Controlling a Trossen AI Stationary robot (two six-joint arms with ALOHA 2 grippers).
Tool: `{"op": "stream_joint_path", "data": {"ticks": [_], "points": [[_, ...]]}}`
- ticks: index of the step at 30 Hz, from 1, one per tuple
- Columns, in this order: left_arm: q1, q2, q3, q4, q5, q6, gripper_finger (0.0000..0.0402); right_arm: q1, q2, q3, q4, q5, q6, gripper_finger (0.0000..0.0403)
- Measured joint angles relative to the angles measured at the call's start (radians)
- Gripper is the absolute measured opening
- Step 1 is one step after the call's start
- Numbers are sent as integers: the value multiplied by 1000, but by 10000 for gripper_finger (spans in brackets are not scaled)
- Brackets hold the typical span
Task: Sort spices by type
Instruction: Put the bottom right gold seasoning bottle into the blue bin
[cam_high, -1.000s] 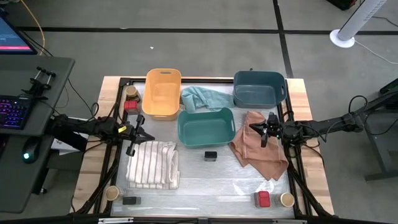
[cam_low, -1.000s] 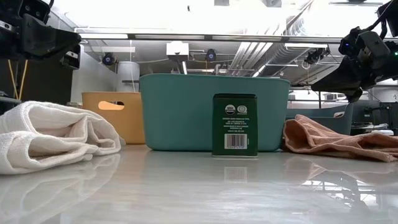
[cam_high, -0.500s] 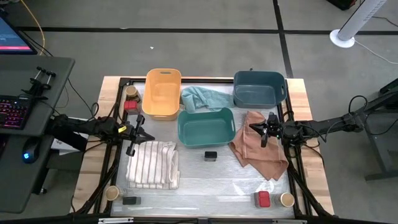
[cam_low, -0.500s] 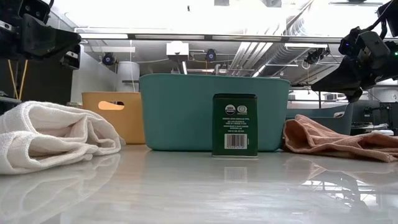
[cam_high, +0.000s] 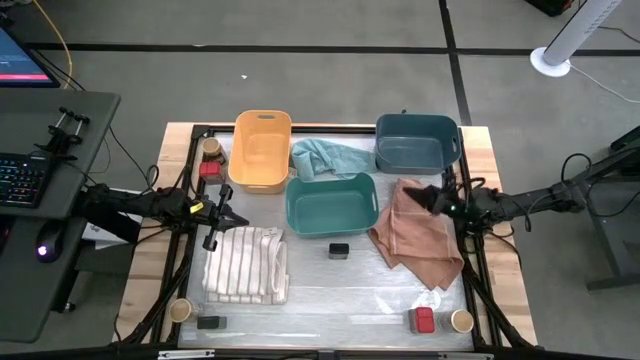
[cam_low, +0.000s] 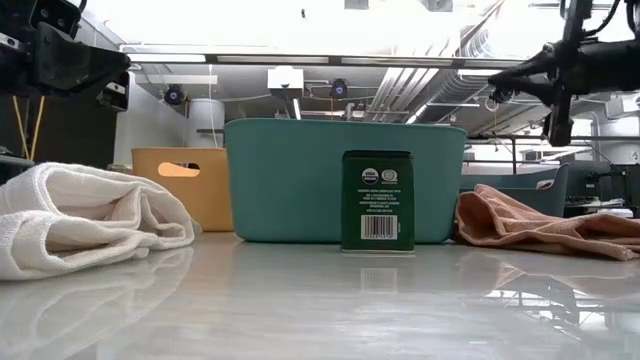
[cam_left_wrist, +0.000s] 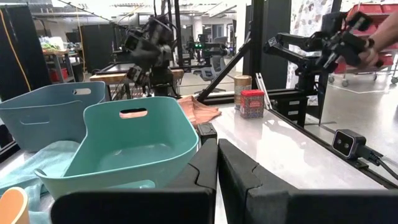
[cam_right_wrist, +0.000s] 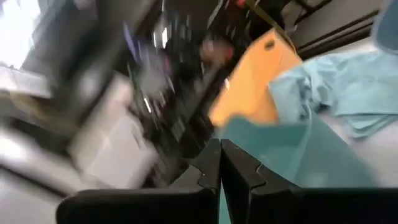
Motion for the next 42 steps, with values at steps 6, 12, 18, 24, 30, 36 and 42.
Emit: {"op": "stream_joint_path", "data": {"ticks": [6,12,18,24,30,36,42], "points": [[0,2,0,0,0,0,1,-7,0,0,21,164,137,2],[0,2,0,0,0,0,1,-7,10,0,59,169,269,2],[0,2,0,0,0,0,1,6,167,71,548,16,-39,2],[0,2,0,0,0,0,1,67,380,476,106,7,-251,17],[0,2,0,0,0,0,1,112,669,1029,-978,-56,-32,87],[0,2,0,0,0,0,1,121,958,1429,-1667,-396,152,190],[0,2,0,0,0,0,1,217,1098,1454,-1758,-700,155,272]]}}
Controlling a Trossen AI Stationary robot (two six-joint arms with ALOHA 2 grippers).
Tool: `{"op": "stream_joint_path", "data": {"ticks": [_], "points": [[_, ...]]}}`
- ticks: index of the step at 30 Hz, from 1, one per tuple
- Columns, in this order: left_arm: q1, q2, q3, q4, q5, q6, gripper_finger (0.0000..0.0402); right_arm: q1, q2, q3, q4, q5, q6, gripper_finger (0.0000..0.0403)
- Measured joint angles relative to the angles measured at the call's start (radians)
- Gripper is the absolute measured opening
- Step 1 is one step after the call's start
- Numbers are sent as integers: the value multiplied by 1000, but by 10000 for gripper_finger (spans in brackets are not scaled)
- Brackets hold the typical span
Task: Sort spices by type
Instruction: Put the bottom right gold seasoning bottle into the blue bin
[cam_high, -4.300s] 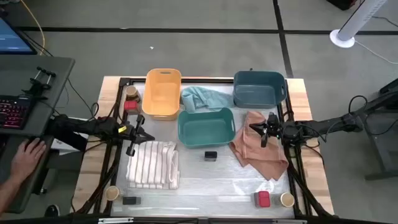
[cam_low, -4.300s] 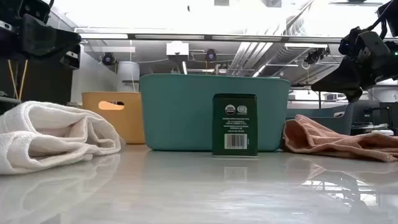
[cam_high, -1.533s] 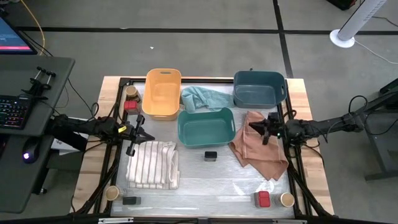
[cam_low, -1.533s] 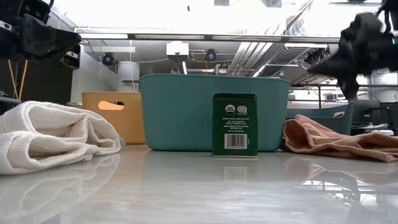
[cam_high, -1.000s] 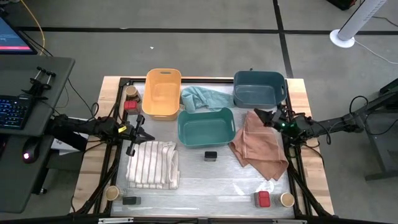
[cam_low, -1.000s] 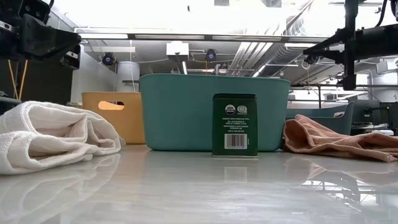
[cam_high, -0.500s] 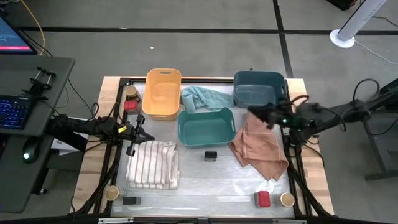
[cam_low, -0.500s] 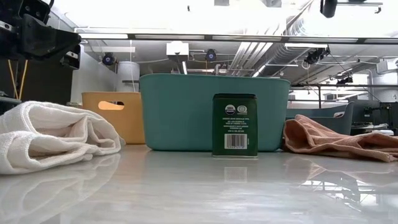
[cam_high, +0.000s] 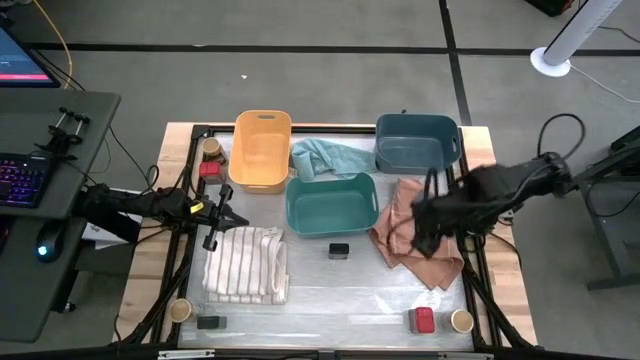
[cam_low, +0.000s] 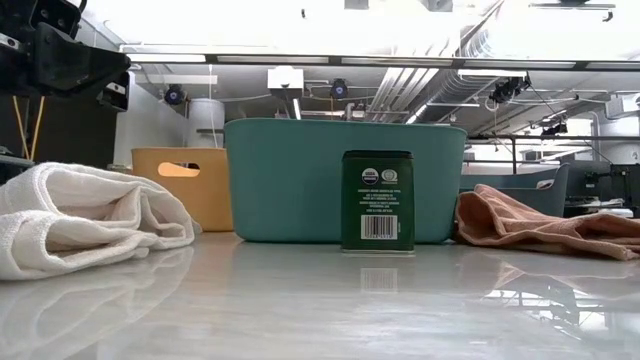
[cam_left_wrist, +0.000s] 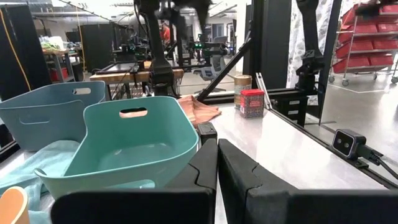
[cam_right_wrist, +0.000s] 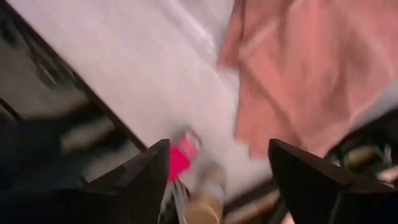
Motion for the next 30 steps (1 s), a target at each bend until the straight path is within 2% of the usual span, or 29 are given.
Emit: {"op": "stream_joint_path", "data": {"ticks": [4,8,16,22,30], "points": [[0,0,0,0,0,0,1,133,46,-68,-28,-98,20,299],[0,0,0,0,0,0,1,274,55,-120,-10,-149,114,305],[0,0,0,0,0,0,1,530,97,-247,206,-239,377,305],[0,0,0,0,0,0,1,586,168,-277,253,-266,464,305],[0,0,0,0,0,0,1,591,241,-277,300,-262,488,305]]}}
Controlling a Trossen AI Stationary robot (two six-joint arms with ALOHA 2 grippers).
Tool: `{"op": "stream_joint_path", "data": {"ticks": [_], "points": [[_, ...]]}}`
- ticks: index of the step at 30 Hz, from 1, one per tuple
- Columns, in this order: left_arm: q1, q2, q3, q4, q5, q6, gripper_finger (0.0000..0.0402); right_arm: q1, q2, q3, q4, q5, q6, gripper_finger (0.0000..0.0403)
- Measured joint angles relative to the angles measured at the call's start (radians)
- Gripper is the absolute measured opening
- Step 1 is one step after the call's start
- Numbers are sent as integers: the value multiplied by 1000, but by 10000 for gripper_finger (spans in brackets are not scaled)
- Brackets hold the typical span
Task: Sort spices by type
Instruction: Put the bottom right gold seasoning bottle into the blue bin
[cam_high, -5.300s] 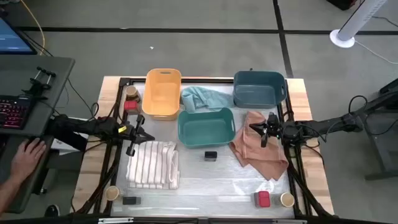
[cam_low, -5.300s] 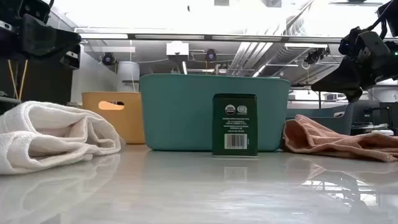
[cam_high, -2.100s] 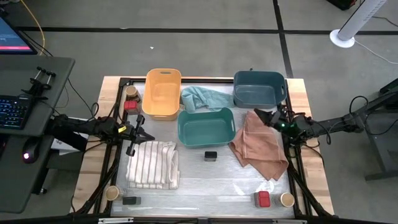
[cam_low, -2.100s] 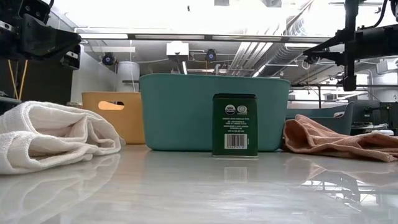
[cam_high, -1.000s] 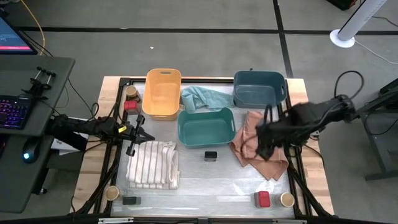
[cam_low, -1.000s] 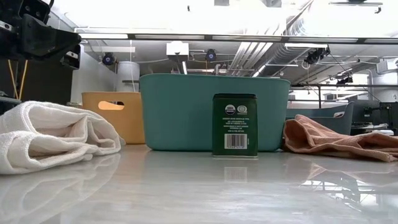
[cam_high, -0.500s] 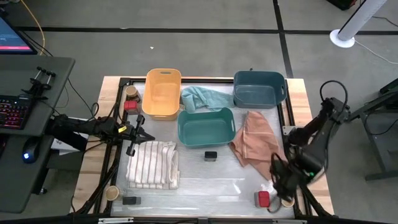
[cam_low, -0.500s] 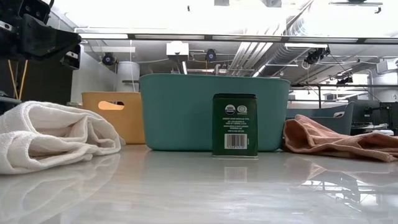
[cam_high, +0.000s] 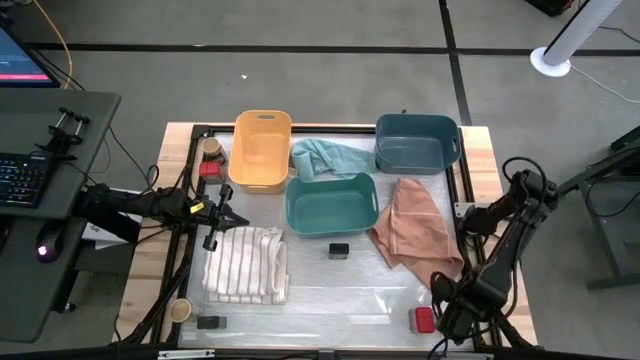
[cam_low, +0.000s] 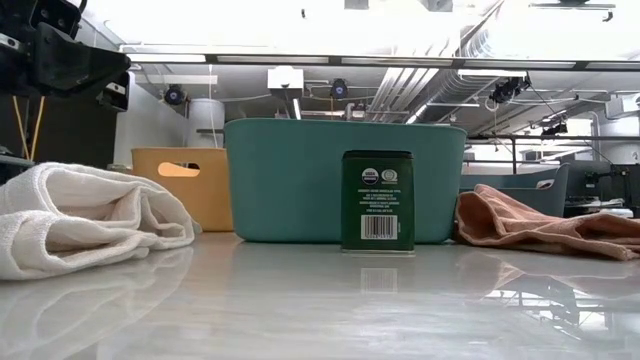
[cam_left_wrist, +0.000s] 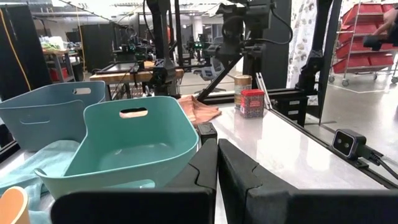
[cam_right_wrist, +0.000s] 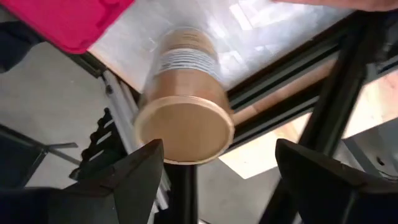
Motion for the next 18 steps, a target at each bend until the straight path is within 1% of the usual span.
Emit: {"op": "stream_joint_path", "data": {"ticks": [18], "points": [[0,0,0,0,0,0,1,0,4,0,32,1,26,305]]}}
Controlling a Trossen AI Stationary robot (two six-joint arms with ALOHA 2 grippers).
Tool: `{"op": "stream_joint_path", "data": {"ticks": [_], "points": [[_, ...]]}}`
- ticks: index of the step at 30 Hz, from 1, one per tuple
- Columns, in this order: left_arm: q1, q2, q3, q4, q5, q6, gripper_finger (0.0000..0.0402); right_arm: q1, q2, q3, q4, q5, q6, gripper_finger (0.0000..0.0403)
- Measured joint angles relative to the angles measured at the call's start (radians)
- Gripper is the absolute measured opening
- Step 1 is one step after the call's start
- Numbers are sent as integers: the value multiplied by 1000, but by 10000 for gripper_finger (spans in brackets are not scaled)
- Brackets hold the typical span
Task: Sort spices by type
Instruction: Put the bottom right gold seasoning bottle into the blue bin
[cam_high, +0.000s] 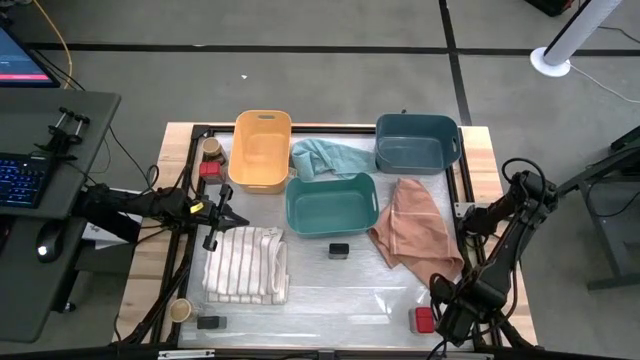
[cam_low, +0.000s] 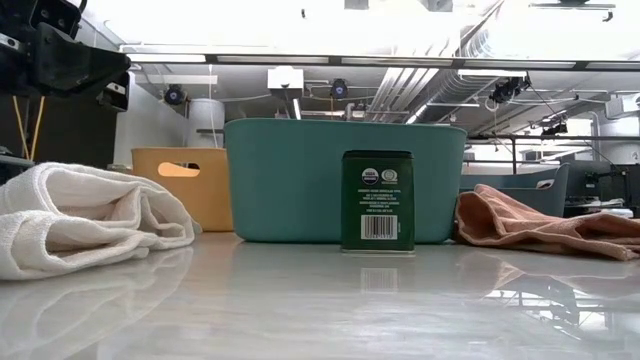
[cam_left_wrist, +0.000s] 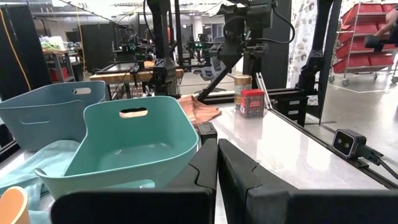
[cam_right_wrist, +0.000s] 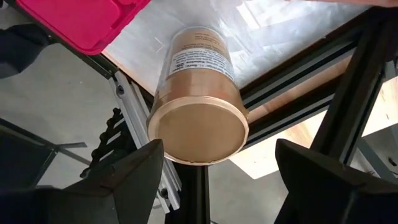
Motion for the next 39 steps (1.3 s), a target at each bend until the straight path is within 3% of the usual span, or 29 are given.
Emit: {"op": "stream_joint_path", "data": {"ticks": [18,34,39], "points": [[0,0,0,0,0,0,1,-1,-1,0,48,-4,123,305],[0,0,0,0,0,0,1,-1,-1,0,65,4,81,306],[0,0,0,0,0,0,1,-1,-1,0,61,4,82,343]]}}
